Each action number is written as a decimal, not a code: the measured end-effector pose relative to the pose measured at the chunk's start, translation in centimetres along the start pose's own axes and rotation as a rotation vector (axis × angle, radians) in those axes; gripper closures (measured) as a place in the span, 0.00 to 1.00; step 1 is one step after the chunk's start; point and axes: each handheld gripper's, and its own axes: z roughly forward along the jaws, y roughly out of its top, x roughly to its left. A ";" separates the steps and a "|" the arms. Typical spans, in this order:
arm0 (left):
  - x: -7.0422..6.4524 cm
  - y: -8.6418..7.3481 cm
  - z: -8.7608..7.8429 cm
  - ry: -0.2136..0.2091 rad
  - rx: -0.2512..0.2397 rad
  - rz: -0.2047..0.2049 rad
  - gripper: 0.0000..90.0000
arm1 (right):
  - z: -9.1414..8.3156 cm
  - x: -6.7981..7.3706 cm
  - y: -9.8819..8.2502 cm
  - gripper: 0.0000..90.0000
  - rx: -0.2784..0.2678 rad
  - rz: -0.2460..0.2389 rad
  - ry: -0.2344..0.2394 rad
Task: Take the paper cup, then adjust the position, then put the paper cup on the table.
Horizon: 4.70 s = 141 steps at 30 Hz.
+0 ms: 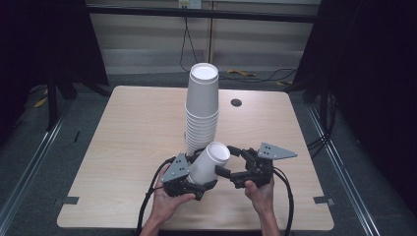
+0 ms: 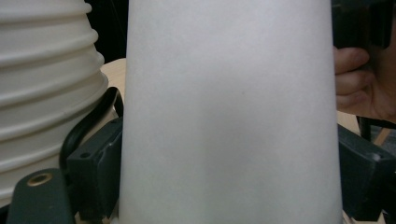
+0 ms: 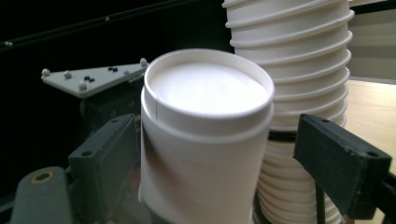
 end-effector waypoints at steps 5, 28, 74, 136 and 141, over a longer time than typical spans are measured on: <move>0.4 0.3 -0.5 -0.010 0.035 0.000 0.14 | -0.7 -0.2 -0.5 0.15 0.015 -0.007 -0.010; 1.2 1.1 -0.9 -0.050 0.279 0.077 0.15 | -2.1 -0.7 -1.8 0.15 0.223 -0.079 -0.067; 1.5 4.1 2.2 -0.144 0.739 0.317 0.15 | 1.0 -1.4 -0.9 0.18 0.604 -0.238 -0.023; 0.6 2.4 2.2 -0.306 0.625 0.361 0.13 | 4.7 -1.4 -0.9 0.25 0.819 -0.236 0.234; 0.9 2.3 1.9 -0.305 0.569 0.344 0.13 | 4.6 -1.5 -0.8 0.25 0.802 -0.234 0.234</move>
